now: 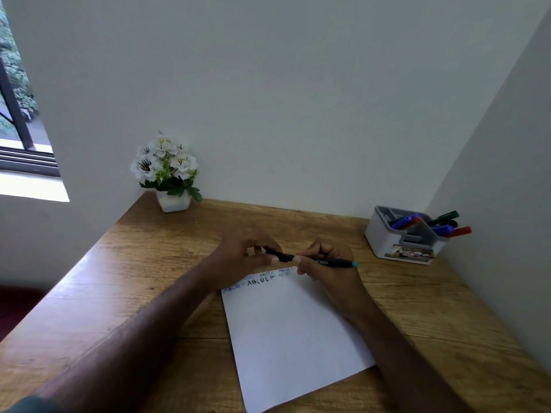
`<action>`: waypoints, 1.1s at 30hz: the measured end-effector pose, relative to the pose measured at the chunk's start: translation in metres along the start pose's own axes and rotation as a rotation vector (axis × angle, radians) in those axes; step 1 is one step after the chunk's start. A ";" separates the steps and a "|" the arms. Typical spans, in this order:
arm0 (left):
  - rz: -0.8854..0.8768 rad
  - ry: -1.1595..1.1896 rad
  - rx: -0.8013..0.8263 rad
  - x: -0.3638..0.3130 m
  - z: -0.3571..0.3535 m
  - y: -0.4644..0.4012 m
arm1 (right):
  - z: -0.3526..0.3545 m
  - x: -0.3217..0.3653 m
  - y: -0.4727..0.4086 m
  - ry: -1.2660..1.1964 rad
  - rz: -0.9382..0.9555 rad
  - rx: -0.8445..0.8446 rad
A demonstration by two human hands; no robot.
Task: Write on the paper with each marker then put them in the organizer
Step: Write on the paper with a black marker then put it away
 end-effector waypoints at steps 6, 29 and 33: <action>-0.026 -0.004 0.007 -0.011 -0.001 0.000 | -0.003 -0.004 0.000 -0.056 -0.033 -0.009; 0.152 -0.428 0.304 0.021 -0.019 0.004 | 0.014 -0.006 -0.008 0.017 -0.024 -0.089; 0.072 -0.548 0.407 0.012 -0.030 -0.001 | 0.017 -0.018 -0.003 0.186 -0.020 -0.116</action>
Point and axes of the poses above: each hand's wrist, its own y-axis away from the middle knuckle, its own z-axis out of the back of the hand, x = y × z, the point moved 6 cm from there along -y, towards the middle knuckle, and after that the axes turned 13 degrees about -y, right-handed, at the moved point
